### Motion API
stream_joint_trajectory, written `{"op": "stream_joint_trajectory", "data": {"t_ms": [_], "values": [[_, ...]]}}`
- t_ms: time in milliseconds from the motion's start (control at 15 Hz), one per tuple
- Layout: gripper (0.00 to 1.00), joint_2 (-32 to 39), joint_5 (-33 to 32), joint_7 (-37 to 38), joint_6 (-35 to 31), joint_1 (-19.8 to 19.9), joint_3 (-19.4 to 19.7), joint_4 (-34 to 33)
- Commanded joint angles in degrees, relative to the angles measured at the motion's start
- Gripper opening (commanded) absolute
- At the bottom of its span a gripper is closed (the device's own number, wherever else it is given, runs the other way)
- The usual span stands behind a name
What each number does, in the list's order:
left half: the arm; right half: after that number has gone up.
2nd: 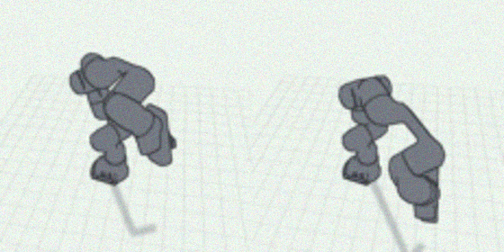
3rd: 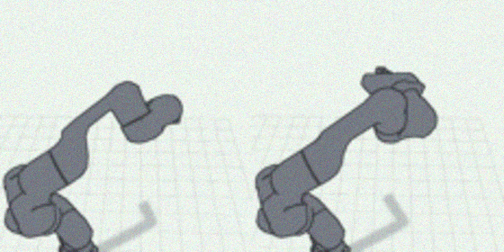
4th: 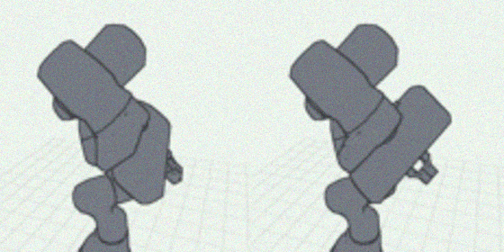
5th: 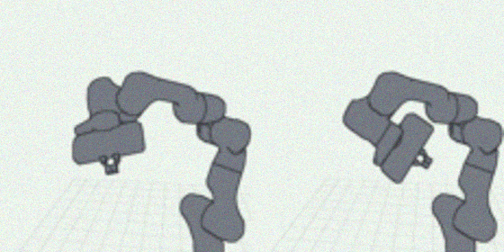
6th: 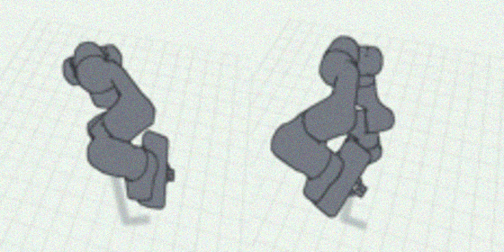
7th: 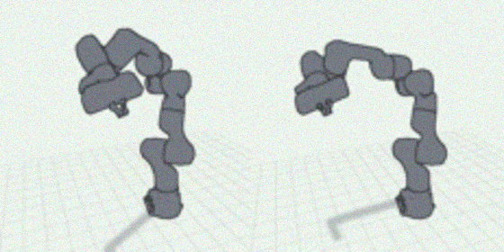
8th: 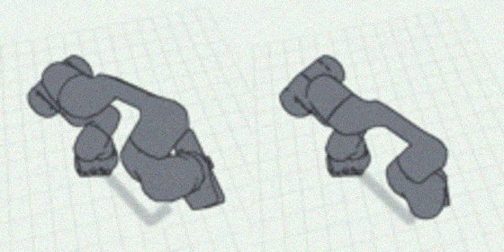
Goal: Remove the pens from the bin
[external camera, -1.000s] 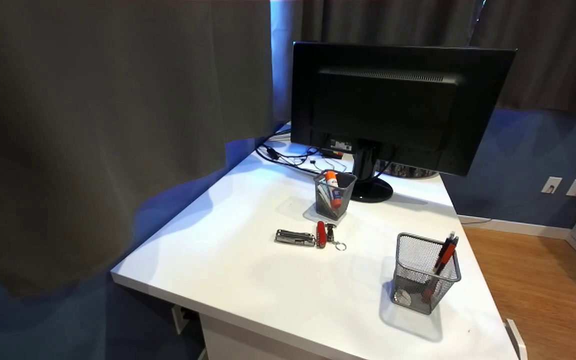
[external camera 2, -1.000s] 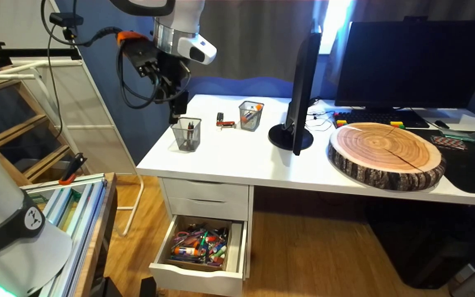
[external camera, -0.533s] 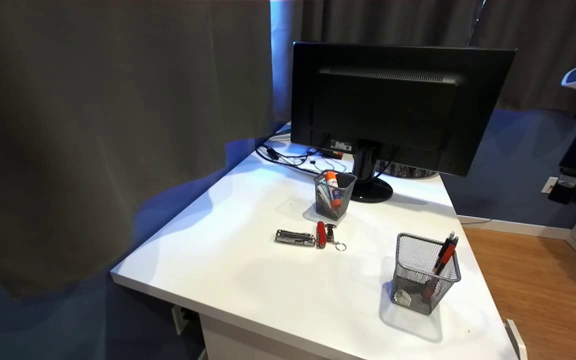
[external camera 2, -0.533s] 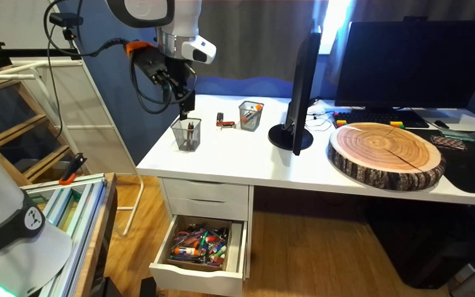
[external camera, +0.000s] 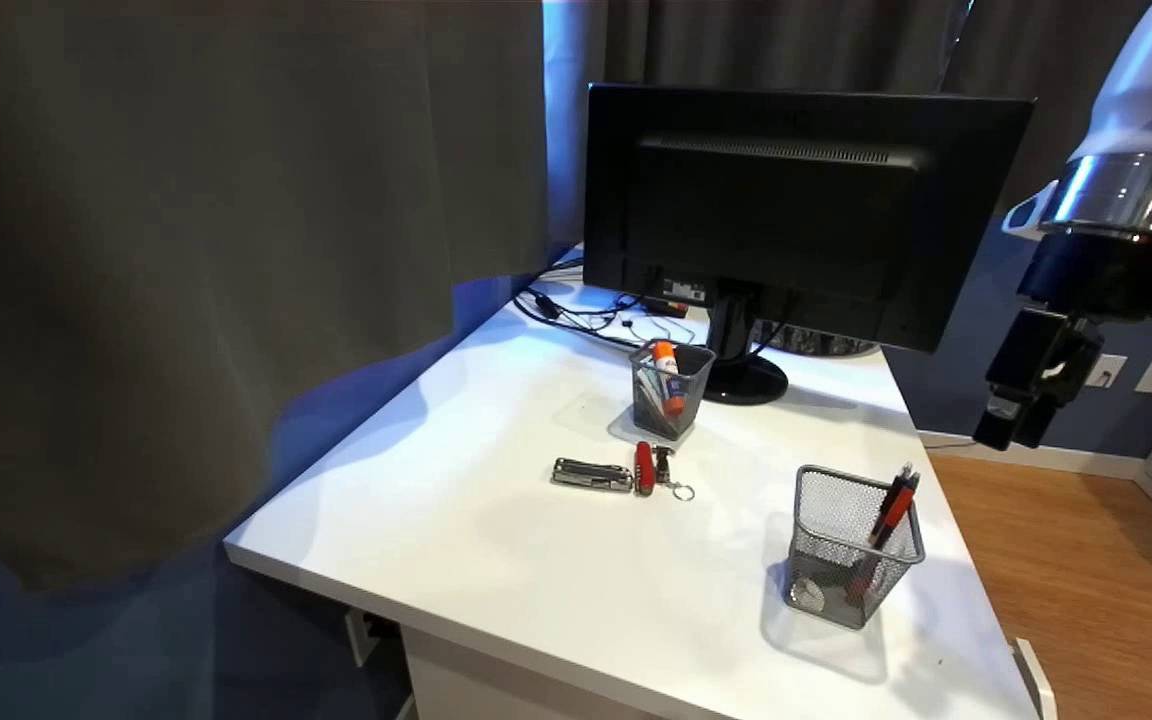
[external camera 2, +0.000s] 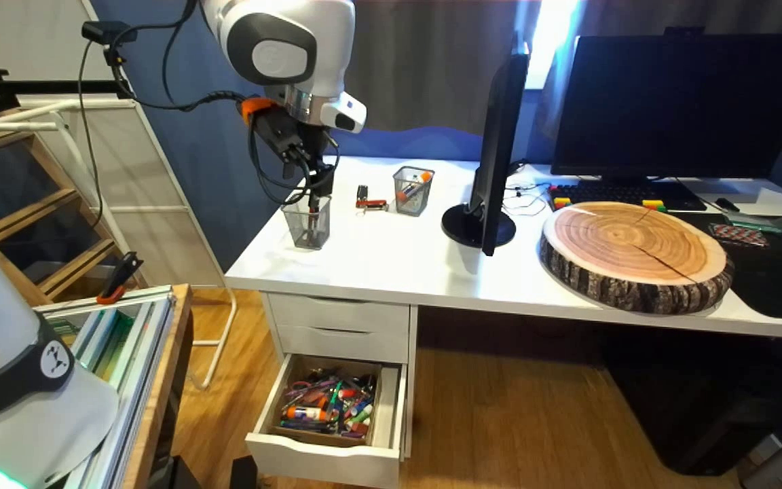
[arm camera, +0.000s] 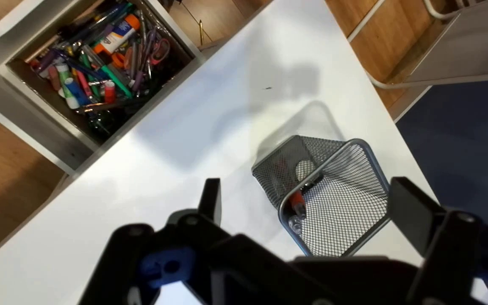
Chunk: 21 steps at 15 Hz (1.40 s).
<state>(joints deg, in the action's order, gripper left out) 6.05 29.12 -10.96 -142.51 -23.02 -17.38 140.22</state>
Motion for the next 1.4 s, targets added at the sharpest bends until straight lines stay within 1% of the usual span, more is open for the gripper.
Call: {"op": "stream_joint_trajectory", "data": {"t_ms": [0, 267, 533, 600, 667, 933, 1000, 1067, 1133, 1267, 1333], "values": [[1.00, 8.17, 2.23, -3.84, -0.11, 2.74, -2.50, -6.96], [1.00, 13.30, 1.57, -7.28, -0.34, 5.35, -4.51, -10.96], [0.99, 16.71, -0.14, -7.03, -0.12, 6.61, -5.57, -13.00], [0.95, 17.30, -0.30, -7.04, -0.02, 6.80, -5.82, -13.34], [0.94, 17.80, -0.42, -6.98, -0.08, 6.98, -6.10, -13.52], [0.80, 18.41, -1.93, -5.89, -0.49, 6.95, -6.05, -13.29], [0.81, 18.39, -1.89, -6.02, -0.53, 7.11, -6.14, -13.17], [0.75, 18.28, -2.07, -5.85, -0.72, 7.07, -6.09, -13.00], [0.77, 18.23, -2.10, -5.91, -0.83, 7.15, -6.12, -12.97], [0.72, 18.01, -2.30, -5.83, -1.29, 7.17, -6.08, -12.85], [0.68, 17.88, -2.32, -5.70, -1.63, 7.19, -6.05, -12.77]]}}
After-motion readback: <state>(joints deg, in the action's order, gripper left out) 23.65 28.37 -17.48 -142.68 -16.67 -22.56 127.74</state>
